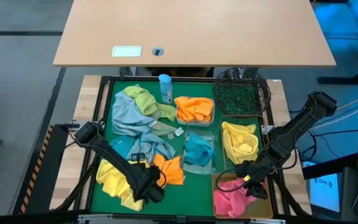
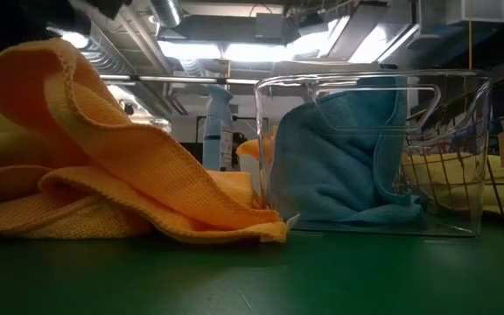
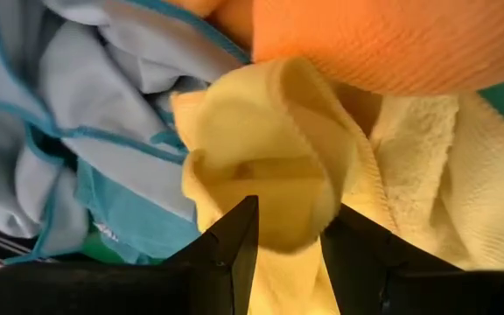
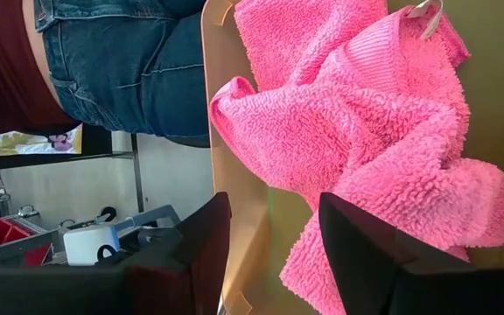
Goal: Sort microfiber towel by color & place in baskets
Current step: Put the yellow towel into the gold wire basket
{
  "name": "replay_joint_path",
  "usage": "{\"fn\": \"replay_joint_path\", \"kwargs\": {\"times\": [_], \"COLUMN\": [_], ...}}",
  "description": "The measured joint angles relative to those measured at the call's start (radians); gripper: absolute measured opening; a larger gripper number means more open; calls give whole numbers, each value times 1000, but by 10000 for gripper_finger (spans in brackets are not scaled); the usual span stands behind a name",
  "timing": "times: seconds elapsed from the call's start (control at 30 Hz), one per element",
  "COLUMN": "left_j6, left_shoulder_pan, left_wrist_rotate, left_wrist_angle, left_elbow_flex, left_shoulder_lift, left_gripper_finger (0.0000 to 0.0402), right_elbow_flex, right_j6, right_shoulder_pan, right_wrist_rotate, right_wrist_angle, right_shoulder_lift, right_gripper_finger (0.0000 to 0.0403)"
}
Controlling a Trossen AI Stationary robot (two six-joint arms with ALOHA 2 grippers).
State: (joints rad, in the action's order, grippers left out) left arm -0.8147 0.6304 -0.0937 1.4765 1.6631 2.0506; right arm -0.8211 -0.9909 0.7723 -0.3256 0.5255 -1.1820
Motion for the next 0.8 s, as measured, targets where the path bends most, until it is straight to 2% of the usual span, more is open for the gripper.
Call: {"fn": "replay_joint_path", "kwargs": {"times": [0.2,0.3,0.4,0.53,0.67,0.8], "left_j6": [128,144,115,111,137,186], "left_shoulder_pan": [0,-1,-9,-31,-48,-64], "left_wrist_rotate": [0,-1,6,45,60,44], "left_wrist_angle": [-95,-102,-102,-115,-99,-48], "left_elbow_flex": [-38,-41,-41,-41,-19,74], "left_shoulder_lift": [0,0,0,0,0,1], "left_gripper_finger": [115,109,80,14,4,2], "right_elbow_flex": [0,0,0,0,0,0], "right_j6": [0,0,1,4,36,103], "right_shoulder_pan": [0,0,0,0,0,0], "right_wrist_rotate": [0,0,0,15,62,148], "right_wrist_angle": [0,0,0,-1,-6,-31], "right_shoulder_lift": [0,0,0,0,0,0], "right_gripper_finger": [176,176,176,176,176,176]}}
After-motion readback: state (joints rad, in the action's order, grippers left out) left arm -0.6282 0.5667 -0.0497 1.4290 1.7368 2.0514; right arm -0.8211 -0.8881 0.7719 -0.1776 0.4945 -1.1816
